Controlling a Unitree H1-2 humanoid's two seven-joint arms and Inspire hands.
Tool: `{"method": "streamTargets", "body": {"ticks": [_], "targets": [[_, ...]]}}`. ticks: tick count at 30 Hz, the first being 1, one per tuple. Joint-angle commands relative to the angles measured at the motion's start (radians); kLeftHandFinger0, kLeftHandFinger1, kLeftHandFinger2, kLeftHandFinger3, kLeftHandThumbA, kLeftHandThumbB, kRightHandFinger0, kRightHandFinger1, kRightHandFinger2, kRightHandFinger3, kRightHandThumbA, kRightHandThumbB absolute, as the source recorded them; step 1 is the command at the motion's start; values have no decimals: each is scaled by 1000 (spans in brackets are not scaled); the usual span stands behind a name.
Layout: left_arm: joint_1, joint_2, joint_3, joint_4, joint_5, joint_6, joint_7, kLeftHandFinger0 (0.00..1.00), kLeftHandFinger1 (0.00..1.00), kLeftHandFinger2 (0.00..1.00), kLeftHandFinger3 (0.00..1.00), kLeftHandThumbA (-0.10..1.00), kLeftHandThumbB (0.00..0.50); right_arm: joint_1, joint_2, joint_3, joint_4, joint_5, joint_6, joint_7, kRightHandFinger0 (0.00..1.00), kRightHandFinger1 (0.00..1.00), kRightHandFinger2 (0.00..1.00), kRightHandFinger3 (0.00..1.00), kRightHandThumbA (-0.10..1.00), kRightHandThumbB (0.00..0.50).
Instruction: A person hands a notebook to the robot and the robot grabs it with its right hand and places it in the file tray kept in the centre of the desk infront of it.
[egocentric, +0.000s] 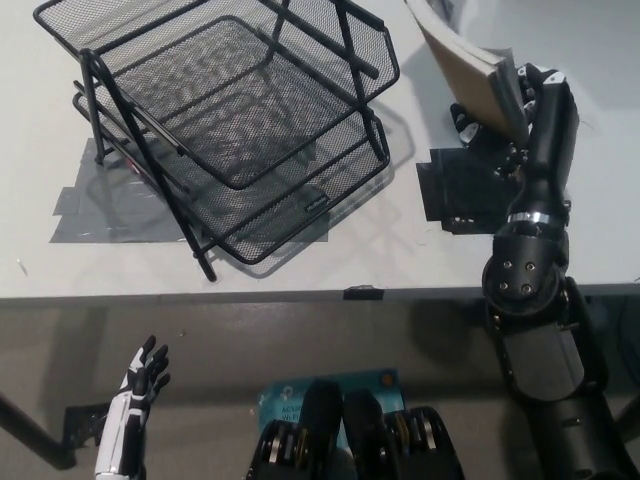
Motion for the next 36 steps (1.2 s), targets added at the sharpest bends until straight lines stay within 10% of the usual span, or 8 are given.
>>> {"method": "streamTargets", "body": {"ticks": [1, 26, 36], "targets": [[-6, 12, 6, -17, -3, -27, 10, 1000, 1000, 1000, 1000, 1000, 494, -77, 11, -11, -100, 12, -78, -63, 0, 0, 0, 0, 864, 14], [-4, 15, 1, -15, 3, -26, 9, 1000, 1000, 1000, 1000, 1000, 472, -183, -87, -84, -436, -141, -9, -115, 0, 0, 0, 0, 848, 0], [-1, 17, -5, -16, 4, -25, 4, 1000, 1000, 1000, 1000, 1000, 483, -203, -118, 98, -378, -215, -85, -13, 0, 0, 0, 0, 639, 0]]}}
